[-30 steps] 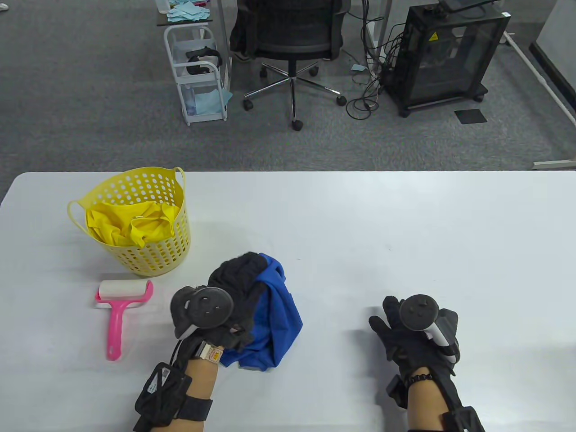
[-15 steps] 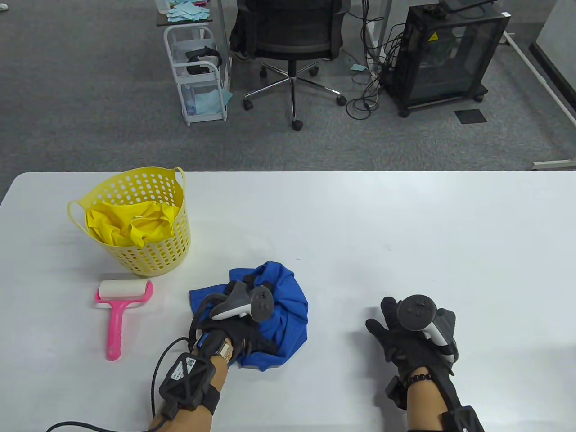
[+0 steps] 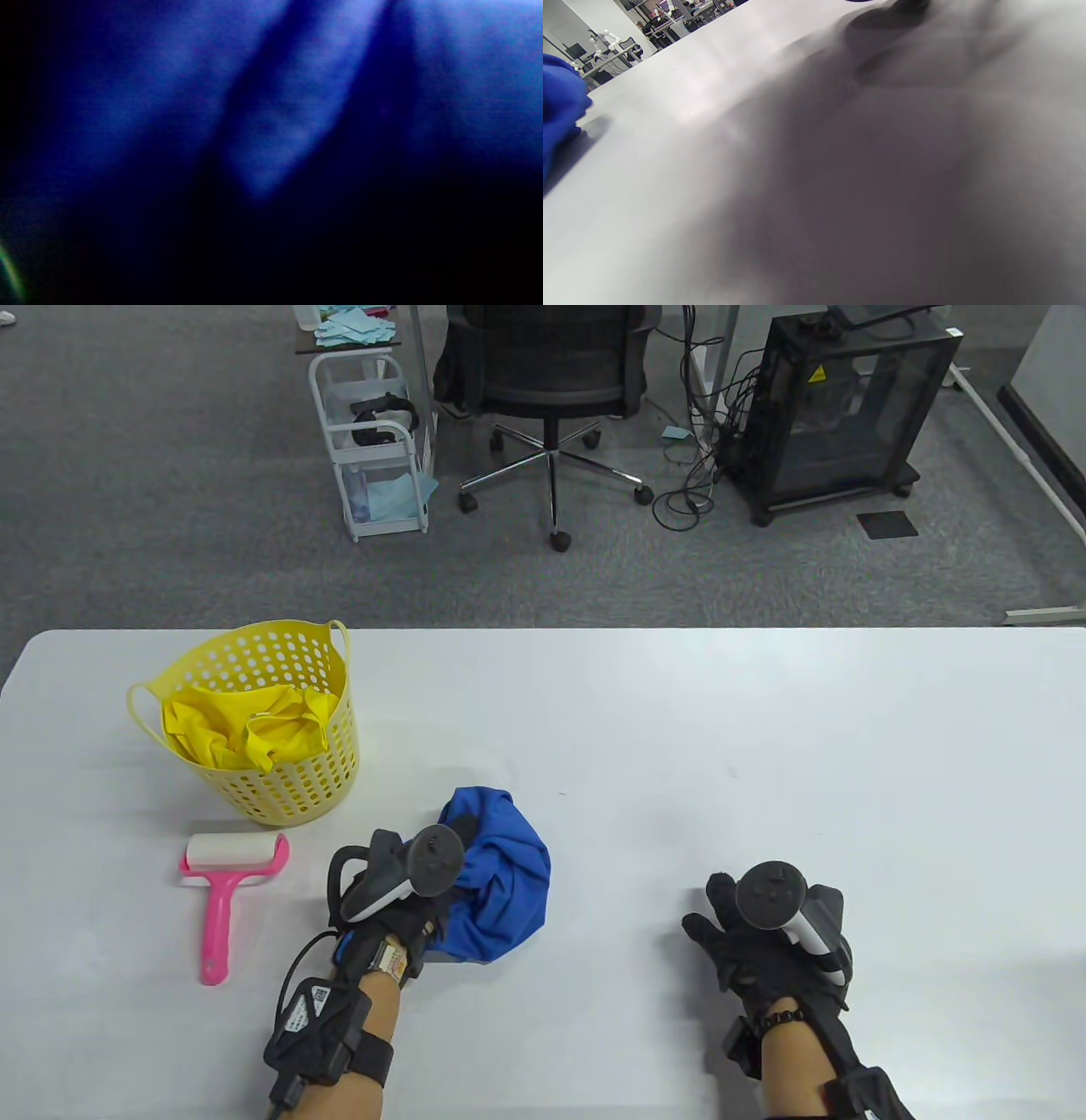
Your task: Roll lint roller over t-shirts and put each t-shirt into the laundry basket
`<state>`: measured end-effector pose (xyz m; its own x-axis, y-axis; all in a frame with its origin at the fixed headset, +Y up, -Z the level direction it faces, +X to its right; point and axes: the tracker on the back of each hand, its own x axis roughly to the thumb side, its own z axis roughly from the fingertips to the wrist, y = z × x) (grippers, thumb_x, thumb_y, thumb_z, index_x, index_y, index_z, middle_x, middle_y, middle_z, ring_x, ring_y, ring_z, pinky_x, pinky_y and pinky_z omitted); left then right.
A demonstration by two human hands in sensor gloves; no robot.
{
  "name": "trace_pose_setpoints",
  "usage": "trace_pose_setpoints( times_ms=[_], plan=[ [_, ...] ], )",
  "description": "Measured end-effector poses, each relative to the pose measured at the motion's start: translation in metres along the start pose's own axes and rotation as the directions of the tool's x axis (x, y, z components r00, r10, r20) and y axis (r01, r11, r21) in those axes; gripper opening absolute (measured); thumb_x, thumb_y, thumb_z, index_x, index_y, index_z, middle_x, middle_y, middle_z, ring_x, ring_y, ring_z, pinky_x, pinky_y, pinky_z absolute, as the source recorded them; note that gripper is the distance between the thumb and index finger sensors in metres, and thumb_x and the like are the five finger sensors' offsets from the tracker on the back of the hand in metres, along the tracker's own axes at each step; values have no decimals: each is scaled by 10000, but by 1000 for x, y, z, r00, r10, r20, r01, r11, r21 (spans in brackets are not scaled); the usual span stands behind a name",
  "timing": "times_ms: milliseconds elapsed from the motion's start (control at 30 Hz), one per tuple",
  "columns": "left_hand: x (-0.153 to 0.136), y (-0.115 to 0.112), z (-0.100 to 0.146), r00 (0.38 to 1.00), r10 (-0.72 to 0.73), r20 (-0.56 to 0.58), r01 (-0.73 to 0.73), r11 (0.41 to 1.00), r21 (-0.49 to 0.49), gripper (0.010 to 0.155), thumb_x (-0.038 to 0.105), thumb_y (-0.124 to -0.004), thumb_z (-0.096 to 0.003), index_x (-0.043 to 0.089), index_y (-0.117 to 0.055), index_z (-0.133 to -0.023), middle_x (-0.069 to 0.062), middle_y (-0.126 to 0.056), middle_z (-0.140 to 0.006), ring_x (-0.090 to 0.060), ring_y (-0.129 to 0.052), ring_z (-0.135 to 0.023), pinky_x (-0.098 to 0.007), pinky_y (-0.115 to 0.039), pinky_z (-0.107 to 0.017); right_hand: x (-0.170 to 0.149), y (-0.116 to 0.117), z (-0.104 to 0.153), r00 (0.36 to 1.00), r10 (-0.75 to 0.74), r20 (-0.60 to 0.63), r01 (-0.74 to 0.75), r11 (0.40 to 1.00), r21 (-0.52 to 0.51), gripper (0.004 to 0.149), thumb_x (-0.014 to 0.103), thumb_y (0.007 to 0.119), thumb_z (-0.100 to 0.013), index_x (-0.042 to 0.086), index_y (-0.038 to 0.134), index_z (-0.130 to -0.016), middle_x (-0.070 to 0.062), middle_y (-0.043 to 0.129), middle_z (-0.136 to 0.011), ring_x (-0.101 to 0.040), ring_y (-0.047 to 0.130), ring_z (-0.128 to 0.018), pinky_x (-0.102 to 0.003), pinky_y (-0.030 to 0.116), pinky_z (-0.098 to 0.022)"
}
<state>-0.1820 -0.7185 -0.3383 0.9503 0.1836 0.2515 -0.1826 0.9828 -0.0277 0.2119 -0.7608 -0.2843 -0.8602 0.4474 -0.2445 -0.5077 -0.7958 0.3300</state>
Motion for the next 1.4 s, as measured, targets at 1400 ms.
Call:
trace_pose_setpoints(
  times_ms=[1400],
  plan=[
    [-52, 157, 9, 985, -77, -157, 138, 897, 421, 791, 711, -637, -415, 260, -470, -1042, -134, -571, -1101, -463, -636, -1017, -664, -577, -689, 1, -11, 6, 997, -61, 45, 64, 995, -72, 759, 636, 544, -477, 261, 223, -1054, -222, 217, -1160, -502, 273, -1061, -696, 276, -713]
  ],
)
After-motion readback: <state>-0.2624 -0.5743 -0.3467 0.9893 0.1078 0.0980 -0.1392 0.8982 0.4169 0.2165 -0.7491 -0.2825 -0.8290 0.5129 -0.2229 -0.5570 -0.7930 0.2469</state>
